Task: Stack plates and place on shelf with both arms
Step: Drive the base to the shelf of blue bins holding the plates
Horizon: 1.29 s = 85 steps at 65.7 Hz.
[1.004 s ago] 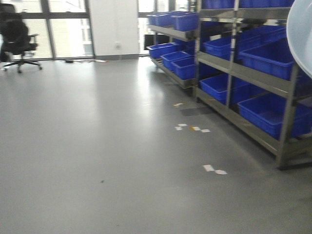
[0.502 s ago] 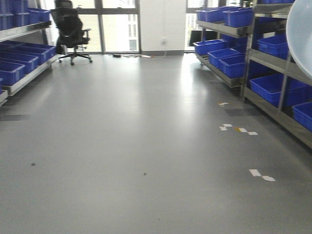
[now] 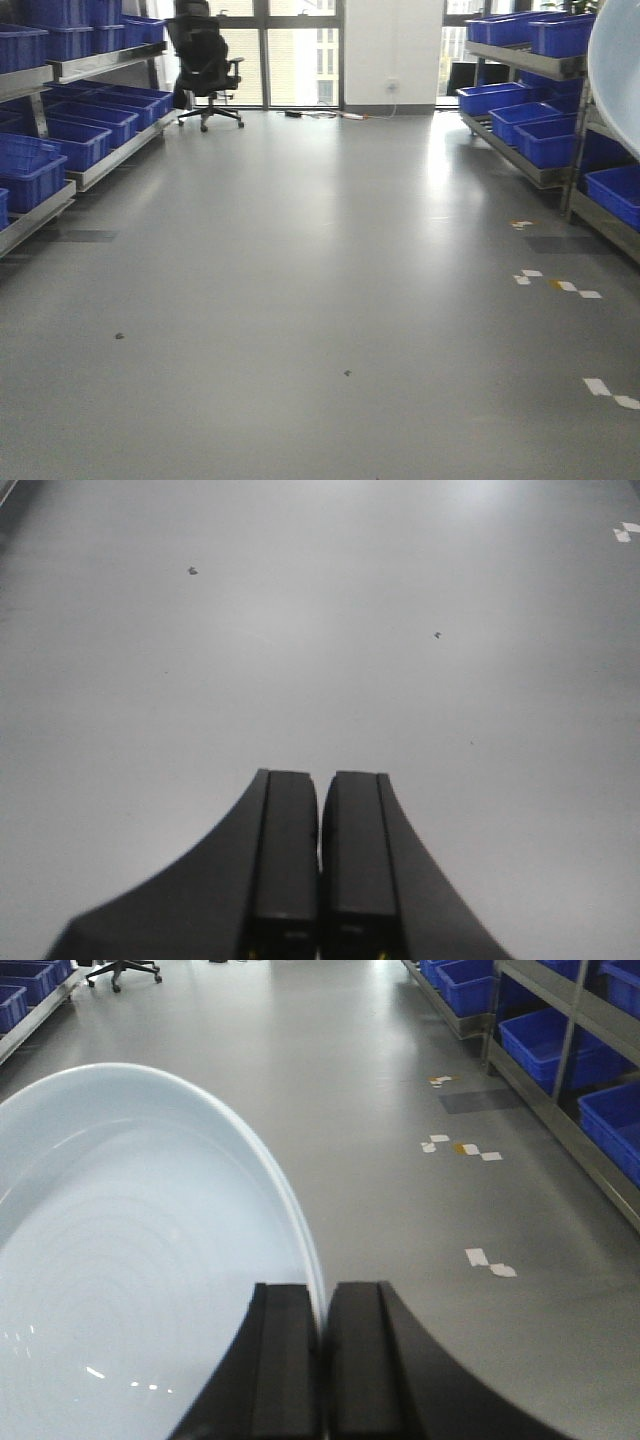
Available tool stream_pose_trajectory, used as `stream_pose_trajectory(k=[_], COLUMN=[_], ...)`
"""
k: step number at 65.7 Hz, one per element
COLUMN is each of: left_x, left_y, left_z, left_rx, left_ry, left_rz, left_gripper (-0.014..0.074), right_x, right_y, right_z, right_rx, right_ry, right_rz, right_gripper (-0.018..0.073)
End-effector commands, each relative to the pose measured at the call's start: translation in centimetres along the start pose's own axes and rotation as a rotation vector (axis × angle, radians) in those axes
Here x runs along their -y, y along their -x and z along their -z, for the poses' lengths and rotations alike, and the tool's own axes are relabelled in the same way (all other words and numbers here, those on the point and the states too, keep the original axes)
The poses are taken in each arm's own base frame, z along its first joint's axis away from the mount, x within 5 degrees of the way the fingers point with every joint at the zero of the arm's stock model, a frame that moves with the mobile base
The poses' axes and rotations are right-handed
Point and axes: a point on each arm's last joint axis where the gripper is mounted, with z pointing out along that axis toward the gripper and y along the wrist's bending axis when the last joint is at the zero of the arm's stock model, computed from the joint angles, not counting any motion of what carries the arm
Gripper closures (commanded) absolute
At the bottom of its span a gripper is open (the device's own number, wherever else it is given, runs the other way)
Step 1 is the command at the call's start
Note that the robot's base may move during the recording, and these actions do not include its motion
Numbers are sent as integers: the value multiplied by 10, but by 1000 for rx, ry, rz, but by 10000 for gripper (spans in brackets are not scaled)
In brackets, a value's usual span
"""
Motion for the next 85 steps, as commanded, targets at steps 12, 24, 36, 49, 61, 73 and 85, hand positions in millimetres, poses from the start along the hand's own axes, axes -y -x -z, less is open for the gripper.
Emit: stream_pose_trajectory(k=[12,24,36,49,61,73,85], left_x=[2,2,2,2,2,2,2], left_y=[16,16,16,16,16,16,16], left_z=[5,5,5,5,5,5,5], left_rx=[105,105,105,105,105,105,105], left_ry=[-19,-19,-19,-19,-19,-19,-19], left_rz=[10,10,10,10,10,10,10], left_gripper=[514,514,514,514,514,514,514], right_x=[-3,-3,-3,-3,-3,-3,-3], right_y=[18,18,18,18,18,18,18], right_z=[4,4,4,4,4,4,4], right_rx=[130,130,129,130,130,130,129], right_ry=[22,22,21,22,22,22,21], right_rz=[4,4,4,4,4,4,4], right_gripper=[503,503,503,503,503,503,503])
